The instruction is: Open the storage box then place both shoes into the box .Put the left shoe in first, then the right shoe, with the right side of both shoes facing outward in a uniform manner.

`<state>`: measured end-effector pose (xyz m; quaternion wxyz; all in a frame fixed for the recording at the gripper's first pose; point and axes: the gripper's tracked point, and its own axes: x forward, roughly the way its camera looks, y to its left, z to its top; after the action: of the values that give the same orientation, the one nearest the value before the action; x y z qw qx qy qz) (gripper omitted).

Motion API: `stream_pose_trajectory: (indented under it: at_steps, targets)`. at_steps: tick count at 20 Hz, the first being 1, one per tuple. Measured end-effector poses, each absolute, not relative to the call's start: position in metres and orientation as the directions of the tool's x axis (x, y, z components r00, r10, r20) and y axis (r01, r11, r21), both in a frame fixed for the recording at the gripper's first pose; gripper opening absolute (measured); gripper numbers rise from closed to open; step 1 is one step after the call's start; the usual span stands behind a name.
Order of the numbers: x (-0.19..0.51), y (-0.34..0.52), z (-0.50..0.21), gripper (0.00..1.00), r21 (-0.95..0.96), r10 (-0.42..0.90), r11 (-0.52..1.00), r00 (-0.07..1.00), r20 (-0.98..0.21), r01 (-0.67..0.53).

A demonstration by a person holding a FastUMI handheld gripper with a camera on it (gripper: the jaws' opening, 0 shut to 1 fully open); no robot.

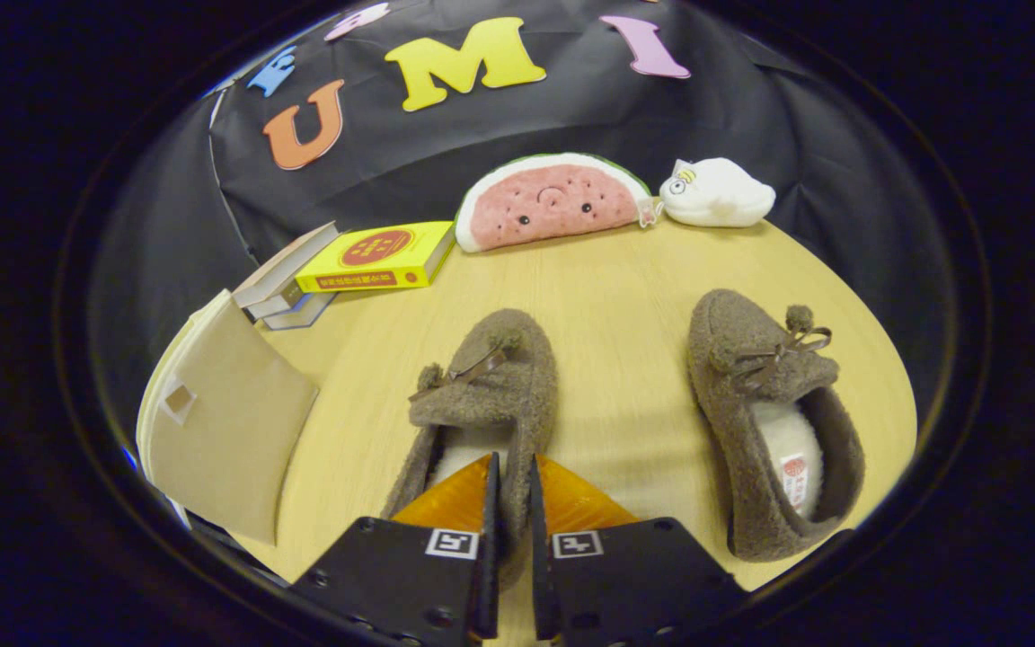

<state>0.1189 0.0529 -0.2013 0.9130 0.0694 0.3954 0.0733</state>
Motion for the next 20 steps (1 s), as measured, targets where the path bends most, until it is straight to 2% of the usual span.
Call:
stream_pose_trajectory:
  at_steps: [1,4,8,12,16,20]
  targets:
    - [0.118,0.056,-0.200,0.05,0.210,0.209,0.974,0.676,-0.707,-0.081]
    - [0.116,0.056,-0.197,0.00,0.269,0.237,0.961,0.675,-0.699,-0.059]
    - [0.111,0.061,-0.189,0.00,0.304,0.242,0.952,0.676,-0.697,-0.027]
    - [0.099,0.082,-0.165,0.00,0.402,0.299,0.916,0.675,-0.674,-0.004]
    - [0.093,0.115,-0.107,0.00,0.479,0.344,0.878,0.713,-0.611,-0.013]
    - [0.097,0.170,-0.045,0.00,0.492,0.370,0.867,0.760,-0.535,-0.076]
